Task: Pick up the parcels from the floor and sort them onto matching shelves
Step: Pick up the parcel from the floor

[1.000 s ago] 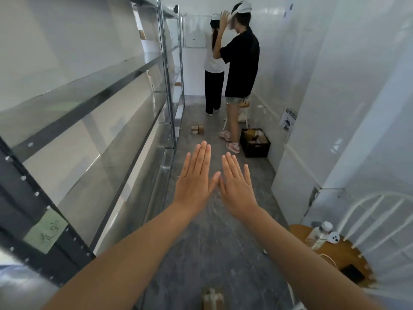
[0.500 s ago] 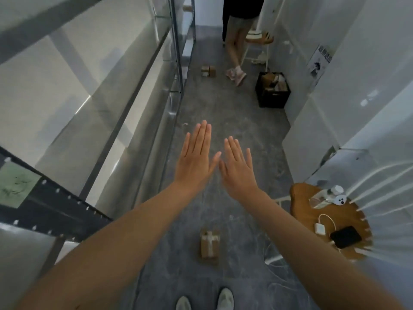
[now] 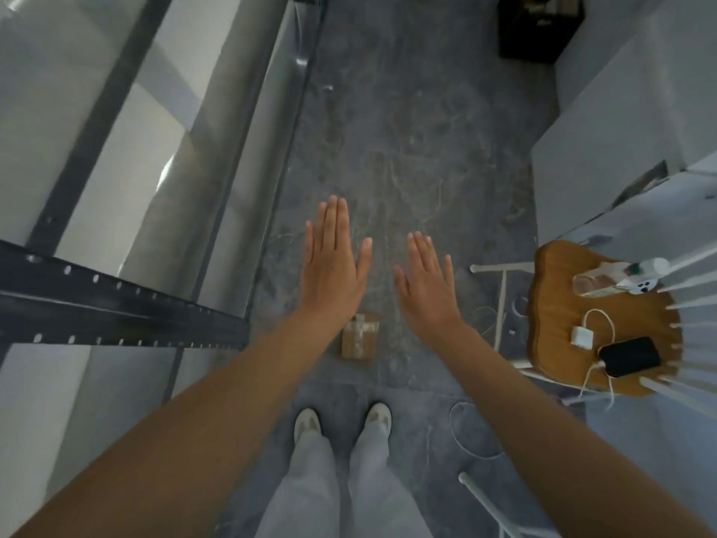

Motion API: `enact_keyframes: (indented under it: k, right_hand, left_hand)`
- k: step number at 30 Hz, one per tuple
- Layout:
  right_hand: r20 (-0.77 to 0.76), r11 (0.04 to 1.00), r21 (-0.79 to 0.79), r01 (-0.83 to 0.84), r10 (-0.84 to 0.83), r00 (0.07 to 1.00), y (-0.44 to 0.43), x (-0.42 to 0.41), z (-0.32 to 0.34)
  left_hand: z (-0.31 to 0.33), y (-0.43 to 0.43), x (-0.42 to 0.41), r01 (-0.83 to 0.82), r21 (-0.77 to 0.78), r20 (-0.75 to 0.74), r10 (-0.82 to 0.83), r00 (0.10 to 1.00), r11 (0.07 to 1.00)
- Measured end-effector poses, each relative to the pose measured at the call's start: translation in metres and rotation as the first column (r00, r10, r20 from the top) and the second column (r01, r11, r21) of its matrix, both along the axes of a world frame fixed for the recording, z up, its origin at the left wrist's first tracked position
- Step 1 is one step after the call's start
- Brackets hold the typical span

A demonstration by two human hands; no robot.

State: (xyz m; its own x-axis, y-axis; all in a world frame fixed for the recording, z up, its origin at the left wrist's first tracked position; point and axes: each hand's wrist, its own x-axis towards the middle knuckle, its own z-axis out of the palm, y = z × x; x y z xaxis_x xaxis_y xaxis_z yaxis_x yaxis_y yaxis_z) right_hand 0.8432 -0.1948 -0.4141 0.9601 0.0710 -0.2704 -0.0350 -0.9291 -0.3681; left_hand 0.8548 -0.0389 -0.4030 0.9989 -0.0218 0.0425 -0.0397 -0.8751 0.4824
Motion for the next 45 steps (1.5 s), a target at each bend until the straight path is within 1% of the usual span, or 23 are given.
enact_keyframes:
  k: [3,6,11,15,17,20,22,25,28,31,34,37,39,42,43,45]
  right_hand:
    - [-0.066,1.0,-0.009,-0.014,0.014,0.998,0.001,-0.002,-0.049]
    - [-0.122,0.998,-0.027,-0.065,0.062,0.991,0.004,0.002,-0.099]
    - [-0.211,0.998,-0.023,-0.062,0.055,0.976,0.009,0.016,-0.178]
    - [-0.259,0.999,0.012,-0.046,0.048,0.965,0.016,0.014,-0.249]
    - [-0.283,0.999,0.027,-0.029,0.035,0.958,0.017,0.01,-0.288]
    - [-0.337,0.996,0.071,0.056,-0.029,0.941,0.015,0.002,-0.347]
    - [-0.395,0.981,0.098,0.165,-0.114,0.912,0.008,-0.004,-0.386]
    - [-0.485,0.962,0.075,0.261,-0.193,0.853,-0.005,-0.014,-0.439]
    - [-0.528,0.961,0.057,0.272,-0.202,0.825,-0.012,-0.019,-0.476]
    - [-0.529,0.957,0.097,0.272,-0.182,0.829,-0.01,-0.021,-0.503]
    - [-0.545,0.916,0.169,0.364,-0.221,0.809,0.0,-0.022,-0.523]
    - [-0.545,0.804,0.259,0.535,-0.336,0.768,0.014,-0.025,-0.54]
    - [-0.575,0.74,0.271,0.615,-0.388,0.72,0.021,-0.027,-0.547]
    - [-0.644,0.665,0.291,0.687,-0.394,0.655,0.026,-0.03,-0.551]
    - [-0.653,0.651,0.302,0.697,-0.391,0.649,0.026,-0.031,-0.551]
    - [-0.662,0.627,0.316,0.712,-0.392,0.639,0.025,-0.032,-0.547]
  left_hand:
    - [-0.052,0.01,-0.009,0.006,0.015,-0.084,-0.005,0.996,1.0]
    - [-0.102,0.019,-0.017,0.074,0.043,-0.159,-0.066,0.985,0.996]
    - [-0.178,0.021,-0.016,0.077,0.012,-0.302,-0.07,0.951,0.997]
    - [-0.244,0.021,-0.022,0.109,-0.025,-0.401,-0.11,0.909,0.994]
    - [-0.28,0.02,-0.026,0.086,-0.047,-0.448,-0.098,0.889,0.995]
    - [-0.337,0.02,-0.033,-0.026,-0.069,-0.527,-0.014,0.85,0.997]
    - [-0.374,0.02,-0.039,-0.173,-0.116,-0.588,0.073,0.805,0.978]
    - [-0.42,0.018,-0.048,-0.424,-0.185,-0.69,0.19,0.698,0.886]
    - [-0.456,0.016,-0.05,-0.572,-0.17,-0.75,0.271,0.604,0.803]
    - [-0.488,0.009,-0.049,-0.633,-0.152,-0.797,0.284,0.533,0.759]
    - [-0.517,0.0,-0.047,-0.678,-0.134,-0.834,0.288,0.471,0.722]
    - [-0.535,-0.012,-0.042,-0.732,-0.121,-0.861,0.296,0.414,0.671]
    - [-0.544,-0.018,-0.042,-0.767,-0.121,-0.875,0.296,0.382,0.63]
    - [-0.549,-0.021,-0.044,-0.839,-0.106,-0.903,0.302,0.307,0.534]
    - [-0.548,-0.021,-0.044,-0.853,-0.098,-0.91,0.3,0.285,0.512]
    - [-0.54,-0.022,-0.045,-0.86,-0.088,-0.919,0.293,0.265,0.503]
